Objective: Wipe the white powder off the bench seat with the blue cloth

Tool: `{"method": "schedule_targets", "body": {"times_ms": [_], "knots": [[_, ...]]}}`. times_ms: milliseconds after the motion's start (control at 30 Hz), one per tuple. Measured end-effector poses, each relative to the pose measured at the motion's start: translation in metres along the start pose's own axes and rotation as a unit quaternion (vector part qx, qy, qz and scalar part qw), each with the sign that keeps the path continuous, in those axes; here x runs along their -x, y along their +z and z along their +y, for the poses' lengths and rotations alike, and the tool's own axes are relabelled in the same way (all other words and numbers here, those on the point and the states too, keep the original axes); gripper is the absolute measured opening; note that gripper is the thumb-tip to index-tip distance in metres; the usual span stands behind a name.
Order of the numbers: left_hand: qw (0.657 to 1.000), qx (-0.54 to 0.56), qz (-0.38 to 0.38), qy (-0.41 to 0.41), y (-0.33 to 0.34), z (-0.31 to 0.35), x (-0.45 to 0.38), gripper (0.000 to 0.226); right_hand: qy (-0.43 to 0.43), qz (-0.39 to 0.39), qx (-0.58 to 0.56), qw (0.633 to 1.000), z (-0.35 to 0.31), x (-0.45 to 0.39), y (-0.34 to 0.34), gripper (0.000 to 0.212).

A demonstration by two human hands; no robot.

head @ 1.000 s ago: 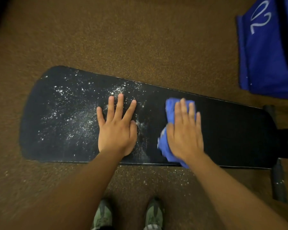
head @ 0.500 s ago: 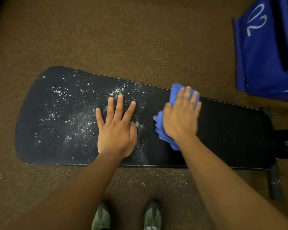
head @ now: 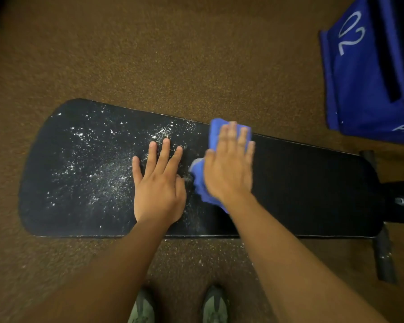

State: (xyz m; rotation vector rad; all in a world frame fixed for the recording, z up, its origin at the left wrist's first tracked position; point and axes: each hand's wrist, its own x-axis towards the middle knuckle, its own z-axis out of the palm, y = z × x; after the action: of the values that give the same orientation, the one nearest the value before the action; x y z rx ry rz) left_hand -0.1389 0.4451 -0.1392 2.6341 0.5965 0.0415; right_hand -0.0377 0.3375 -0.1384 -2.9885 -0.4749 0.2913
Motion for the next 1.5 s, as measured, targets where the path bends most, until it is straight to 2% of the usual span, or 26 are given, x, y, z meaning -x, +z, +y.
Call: {"method": "schedule_targets", "body": {"times_ms": [100, 167, 267, 333, 400, 433, 500, 567, 600, 633, 700, 800, 833, 900, 967, 1033, 1167, 1267, 1367, 1433, 1500], "knots": [[1.000, 0.021, 0.010, 0.000, -0.001, -0.002, 0.000, 0.065, -0.172, -0.039, 0.032, 0.984, 0.007, 0.070, 0.007, 0.067], [1.000, 0.019, 0.010, 0.000, -0.002, -0.001, 0.000, 0.065, -0.194, -0.060, 0.050, 0.978, 0.044, 0.101, 0.004, 0.068], [1.000, 0.004, 0.006, -0.001, -0.002, 0.000, 0.001, 0.063, -0.107, -0.034, 0.049, 0.992, 0.071, 0.064, -0.003, 0.067], [1.000, -0.002, 0.002, -0.002, -0.002, 0.000, 0.001, 0.064, -0.008, -0.010, 0.024, 1.000, 0.050, 0.016, -0.007, 0.066], [1.000, -0.001, -0.001, -0.002, -0.002, 0.001, 0.001, 0.064, 0.031, -0.004, -0.002, 1.000, 0.016, -0.007, -0.006, 0.067], [1.000, 0.004, -0.001, -0.003, -0.002, 0.001, 0.000, 0.065, 0.004, 0.000, -0.002, 1.000, 0.002, -0.005, -0.001, 0.066], [1.000, 0.019, 0.002, -0.004, -0.002, 0.000, 0.000, 0.067, -0.114, -0.012, 0.027, 0.993, -0.006, 0.031, 0.004, 0.066], [1.000, 0.018, -0.002, 0.001, -0.003, 0.000, 0.001, 0.068, -0.208, -0.039, 0.046, 0.976, 0.019, 0.073, 0.003, 0.066], [1.000, 0.013, -0.003, 0.002, -0.004, 0.000, 0.001, 0.067, -0.218, -0.053, 0.053, 0.973, 0.039, 0.083, 0.000, 0.067], [1.000, 0.008, -0.004, 0.002, -0.004, 0.000, 0.001, 0.066, -0.205, -0.053, 0.056, 0.976, 0.058, 0.083, -0.002, 0.067], [1.000, 0.001, -0.008, 0.000, -0.004, 0.000, 0.002, 0.066, -0.124, -0.046, 0.053, 0.990, 0.074, 0.058, -0.009, 0.067], [1.000, 0.001, -0.009, 0.001, -0.004, 0.001, 0.001, 0.066, 0.003, -0.017, 0.001, 1.000, 0.036, 0.000, -0.011, 0.065], [1.000, 0.004, -0.008, 0.003, -0.003, 0.000, 0.000, 0.066, 0.004, -0.014, -0.009, 1.000, 0.019, -0.008, -0.009, 0.065], [1.000, 0.016, -0.006, 0.004, -0.003, 0.000, 0.000, 0.066, -0.061, -0.003, 0.003, 0.998, 0.000, 0.005, -0.001, 0.066], [0.999, 0.045, -0.003, 0.005, -0.006, 0.000, 0.001, 0.066, -0.135, -0.023, 0.021, 0.990, 0.004, 0.039, 0.001, 0.067], [0.998, 0.064, 0.002, 0.014, -0.015, -0.007, 0.002, 0.065, -0.163, -0.041, 0.011, 0.986, 0.016, 0.055, 0.001, 0.066], [0.999, -0.035, 0.018, 0.036, -0.046, -0.066, -0.003, 0.067, -0.143, -0.034, -0.001, 0.989, 0.021, 0.052, 0.001, 0.067], [0.997, -0.071, -0.016, 0.022, -0.059, -0.103, -0.003, 0.068, -0.064, -0.025, -0.002, 0.998, 0.005, 0.032, -0.002, 0.068], [0.995, -0.090, -0.037, 0.023, -0.054, -0.108, -0.002, 0.067, 0.013, -0.005, -0.027, 1.000, -0.031, -0.008, -0.001, 0.065], [0.994, -0.099, -0.038, 0.022, -0.053, -0.106, -0.003, 0.067, 0.006, 0.009, -0.035, 0.999, -0.052, -0.010, 0.003, 0.065], [0.994, -0.096, -0.038, 0.022, -0.054, -0.107, -0.003, 0.068, -0.064, 0.004, -0.014, 0.998, -0.058, 0.020, 0.008, 0.065]]}}
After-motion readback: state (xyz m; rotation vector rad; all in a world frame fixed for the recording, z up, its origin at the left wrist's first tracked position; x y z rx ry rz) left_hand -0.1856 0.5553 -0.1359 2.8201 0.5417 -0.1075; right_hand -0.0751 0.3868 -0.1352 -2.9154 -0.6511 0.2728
